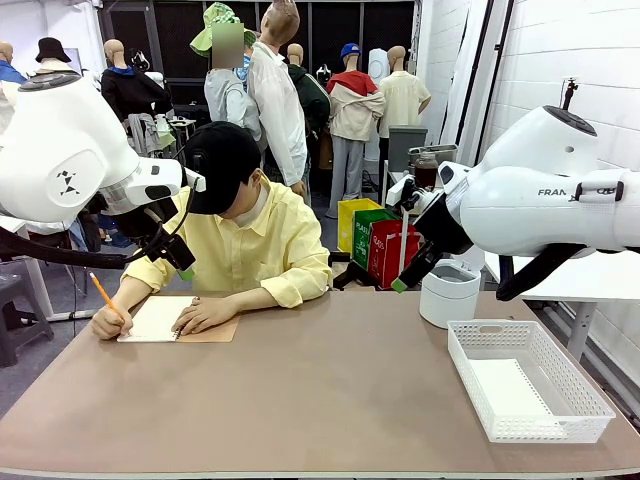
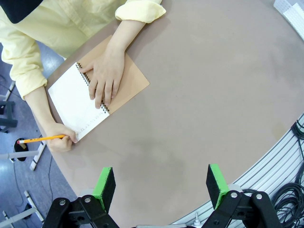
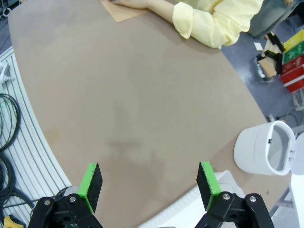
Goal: Sort the paper based on its condition.
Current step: If a person hands you a paper, place it in the Organizing basket , and if it's crumpled, put it in the Trash can.
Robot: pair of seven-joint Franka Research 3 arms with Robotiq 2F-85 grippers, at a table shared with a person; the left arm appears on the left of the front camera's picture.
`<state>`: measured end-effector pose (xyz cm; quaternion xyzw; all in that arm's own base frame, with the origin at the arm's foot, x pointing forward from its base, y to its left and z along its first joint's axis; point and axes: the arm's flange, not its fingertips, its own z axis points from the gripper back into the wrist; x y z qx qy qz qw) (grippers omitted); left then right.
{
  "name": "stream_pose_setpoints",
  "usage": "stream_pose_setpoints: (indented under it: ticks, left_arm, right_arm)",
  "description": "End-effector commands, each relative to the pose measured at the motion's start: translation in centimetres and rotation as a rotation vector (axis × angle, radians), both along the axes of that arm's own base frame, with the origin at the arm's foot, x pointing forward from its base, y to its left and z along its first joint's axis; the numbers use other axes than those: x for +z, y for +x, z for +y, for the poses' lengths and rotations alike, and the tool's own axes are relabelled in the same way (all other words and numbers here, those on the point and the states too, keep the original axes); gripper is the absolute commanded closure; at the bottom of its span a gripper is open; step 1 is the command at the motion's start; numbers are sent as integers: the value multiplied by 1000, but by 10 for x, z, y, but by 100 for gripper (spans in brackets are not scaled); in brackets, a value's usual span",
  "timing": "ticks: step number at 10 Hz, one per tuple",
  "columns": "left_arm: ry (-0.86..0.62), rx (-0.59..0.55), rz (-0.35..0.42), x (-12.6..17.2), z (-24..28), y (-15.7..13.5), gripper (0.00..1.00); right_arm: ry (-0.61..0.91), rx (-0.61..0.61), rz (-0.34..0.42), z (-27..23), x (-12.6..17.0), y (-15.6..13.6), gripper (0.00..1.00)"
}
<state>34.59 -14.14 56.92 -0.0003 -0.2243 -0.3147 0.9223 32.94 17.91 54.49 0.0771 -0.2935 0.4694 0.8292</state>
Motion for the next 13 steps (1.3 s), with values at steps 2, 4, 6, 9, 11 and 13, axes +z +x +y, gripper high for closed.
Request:
stream_pose_setpoints:
  ticks: [2,4,6,9,11,13]
  left_arm:
    - [-3,-1,0,1,1,0,0]
    - [-3,-1,0,1,1,0,0]
    - [-3,-1,0,1,1,0,0]
    - [-3,-1,0,1,1,0,0]
    - [-3,-1,0,1,1,0,0]
    - [-3,-1,0,1,1,0,0]
  right_arm:
    - [-5,7,11,2,1,2,0]
    - [-5,7,11,2,1,2,0]
    - [-5,7,11,2,1,2,0]
    - [-5,7,11,2,1,2,0]
    - [-5,7,11,2,1,2,0]
    - [-5,7,11,2,1,2,0]
